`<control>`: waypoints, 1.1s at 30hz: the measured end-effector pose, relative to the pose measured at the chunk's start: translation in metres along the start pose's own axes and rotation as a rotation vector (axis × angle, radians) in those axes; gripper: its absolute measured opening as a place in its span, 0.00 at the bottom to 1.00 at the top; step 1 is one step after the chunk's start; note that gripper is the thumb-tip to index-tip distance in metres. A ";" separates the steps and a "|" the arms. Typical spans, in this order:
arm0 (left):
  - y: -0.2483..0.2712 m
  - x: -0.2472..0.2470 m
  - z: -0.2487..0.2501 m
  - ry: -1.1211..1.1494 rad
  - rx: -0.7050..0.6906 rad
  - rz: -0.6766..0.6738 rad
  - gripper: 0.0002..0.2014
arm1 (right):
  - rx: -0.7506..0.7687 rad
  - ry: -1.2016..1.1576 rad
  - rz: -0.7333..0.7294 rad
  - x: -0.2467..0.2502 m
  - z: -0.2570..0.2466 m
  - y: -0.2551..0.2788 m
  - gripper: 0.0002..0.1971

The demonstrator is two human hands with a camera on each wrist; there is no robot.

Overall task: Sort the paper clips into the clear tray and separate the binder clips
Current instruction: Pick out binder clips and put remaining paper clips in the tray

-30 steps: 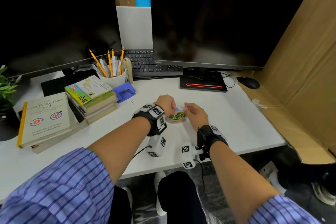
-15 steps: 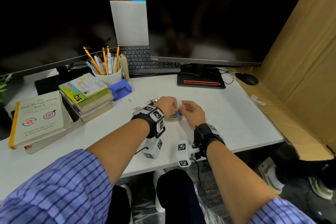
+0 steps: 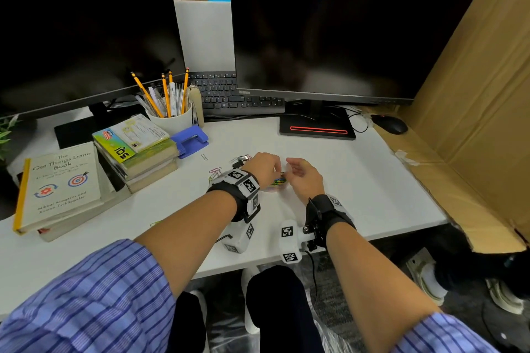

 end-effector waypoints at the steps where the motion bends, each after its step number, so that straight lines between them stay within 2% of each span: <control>1: 0.000 -0.001 0.000 -0.006 -0.005 0.003 0.12 | 0.000 0.010 -0.009 -0.001 0.000 0.000 0.19; 7: 0.003 0.000 0.007 -0.097 -0.047 -0.009 0.12 | 0.031 0.026 -0.014 -0.001 -0.001 0.001 0.17; 12: 0.002 -0.002 0.005 -0.110 0.004 -0.052 0.13 | 0.032 0.049 -0.039 -0.002 -0.001 0.001 0.18; 18: 0.004 0.000 0.004 -0.033 -0.002 0.014 0.12 | 0.056 0.037 0.007 -0.001 0.000 0.002 0.14; 22: 0.008 0.013 -0.003 0.106 0.005 0.135 0.13 | 0.066 0.032 0.018 0.000 0.000 0.001 0.13; 25: 0.014 0.019 -0.019 0.240 0.071 0.199 0.14 | 0.074 0.030 0.043 0.000 0.000 0.002 0.13; 28: 0.023 0.019 -0.047 0.333 0.192 0.218 0.14 | 0.081 0.041 0.075 0.003 -0.001 0.002 0.13; 30: 0.033 0.018 -0.071 0.320 0.261 0.194 0.13 | 0.073 0.035 0.091 0.005 0.000 0.002 0.13; 33: 0.061 0.008 -0.115 0.204 0.388 0.086 0.17 | 0.071 0.039 0.131 0.005 0.001 0.001 0.13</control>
Point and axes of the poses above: each hand's wrist, its own y-axis away from the middle knuckle, its own x-axis out of the back of the hand, z = x × y, the point moved 6 cm from there along -y, towards the middle knuckle, and after that the axes turned 15 degrees about -y, right-handed, at the moved point
